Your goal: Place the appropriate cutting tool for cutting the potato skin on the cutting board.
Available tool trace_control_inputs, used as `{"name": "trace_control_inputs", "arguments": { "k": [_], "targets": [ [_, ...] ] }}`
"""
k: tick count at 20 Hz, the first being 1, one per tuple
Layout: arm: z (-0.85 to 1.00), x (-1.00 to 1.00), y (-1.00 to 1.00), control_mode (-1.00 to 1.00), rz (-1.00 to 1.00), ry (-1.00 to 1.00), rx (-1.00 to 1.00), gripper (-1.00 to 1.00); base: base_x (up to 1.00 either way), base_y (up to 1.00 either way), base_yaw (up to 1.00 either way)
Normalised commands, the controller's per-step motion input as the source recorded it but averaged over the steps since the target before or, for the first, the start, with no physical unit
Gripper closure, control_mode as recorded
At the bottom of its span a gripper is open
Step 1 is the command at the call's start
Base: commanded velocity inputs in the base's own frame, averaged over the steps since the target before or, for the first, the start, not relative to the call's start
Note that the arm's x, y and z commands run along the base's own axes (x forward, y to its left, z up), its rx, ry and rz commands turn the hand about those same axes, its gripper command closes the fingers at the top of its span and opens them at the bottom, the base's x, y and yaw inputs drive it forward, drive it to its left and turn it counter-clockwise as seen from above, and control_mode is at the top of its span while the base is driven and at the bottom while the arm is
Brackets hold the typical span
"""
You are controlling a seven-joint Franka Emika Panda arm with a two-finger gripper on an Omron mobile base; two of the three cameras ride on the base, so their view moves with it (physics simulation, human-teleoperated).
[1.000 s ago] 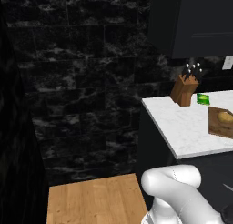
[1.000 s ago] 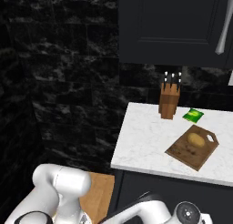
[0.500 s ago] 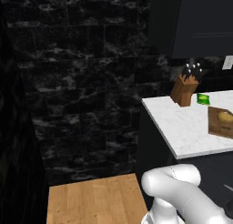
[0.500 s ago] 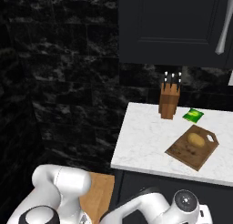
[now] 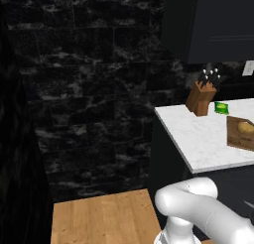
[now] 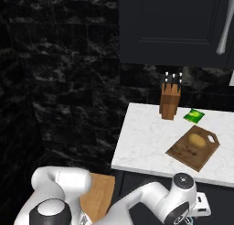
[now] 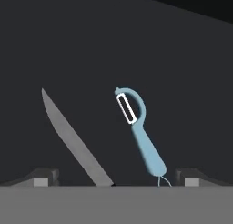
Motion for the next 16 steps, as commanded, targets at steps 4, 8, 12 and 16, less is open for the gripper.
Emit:
{"name": "trace_control_inputs", "arguments": {
  "k": [4, 8, 12, 16],
  "targets": [
    [0.0, 0.12, -0.13, -1.0, 0.0, 0.01, 0.0, -1.0, 0.0, 0.0, 0.0],
    [-0.05, 0.04, -0.2, -1.0, 0.0, 0.0, 0.0, -1.0, 0.0, 0.0, 0.0],
    [-0.16, 0.0, -0.2, -1.0, 0.01, 0.01, 0.0, -1.0, 0.0, 0.0, 0.0],
    [-0.28, 0.03, -0.1, -1.0, 0.02, 0.04, 0.0, -1.0, 0.0, 0.0, 0.0]
  ]
}}
